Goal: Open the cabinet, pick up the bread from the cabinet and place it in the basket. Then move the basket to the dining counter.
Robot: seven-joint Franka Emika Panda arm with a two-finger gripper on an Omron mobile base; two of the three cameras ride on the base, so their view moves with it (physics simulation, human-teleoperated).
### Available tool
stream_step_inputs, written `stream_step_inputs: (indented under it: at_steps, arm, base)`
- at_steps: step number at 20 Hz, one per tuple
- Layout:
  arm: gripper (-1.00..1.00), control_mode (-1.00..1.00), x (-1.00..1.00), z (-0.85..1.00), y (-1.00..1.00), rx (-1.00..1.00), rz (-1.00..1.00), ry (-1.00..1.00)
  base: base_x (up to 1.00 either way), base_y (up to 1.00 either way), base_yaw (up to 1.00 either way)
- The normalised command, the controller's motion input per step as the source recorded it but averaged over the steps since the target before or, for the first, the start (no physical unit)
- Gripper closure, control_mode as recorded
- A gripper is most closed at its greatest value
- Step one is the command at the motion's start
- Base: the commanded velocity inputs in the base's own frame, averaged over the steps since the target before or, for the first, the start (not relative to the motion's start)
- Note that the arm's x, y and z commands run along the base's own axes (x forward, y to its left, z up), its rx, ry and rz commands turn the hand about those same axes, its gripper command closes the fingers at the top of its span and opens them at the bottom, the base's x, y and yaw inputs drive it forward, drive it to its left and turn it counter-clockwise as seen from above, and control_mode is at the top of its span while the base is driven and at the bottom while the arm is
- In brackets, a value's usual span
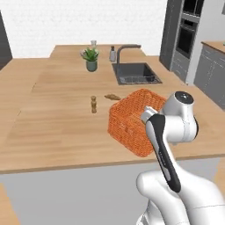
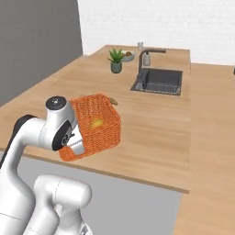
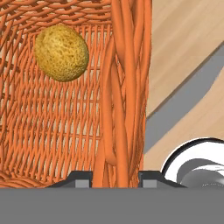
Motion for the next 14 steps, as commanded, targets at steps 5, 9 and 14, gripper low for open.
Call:
stream_step_inputs:
  at_steps: [5,9,14]
  arm:
    - [1.00,1.00,0.00,0.00,0.00,0.00,0.00,0.00]
    - [1.00,1.00,0.00,0.00,0.00,0.00,0.00,0.00]
    - [1.00,1.00,0.00,0.00,0.00,0.00,0.00,0.00]
  base:
    - [0.54,1.00,0.00]
    - [0.11,1.00,0.00]
    - [0.36,1.00,0.00]
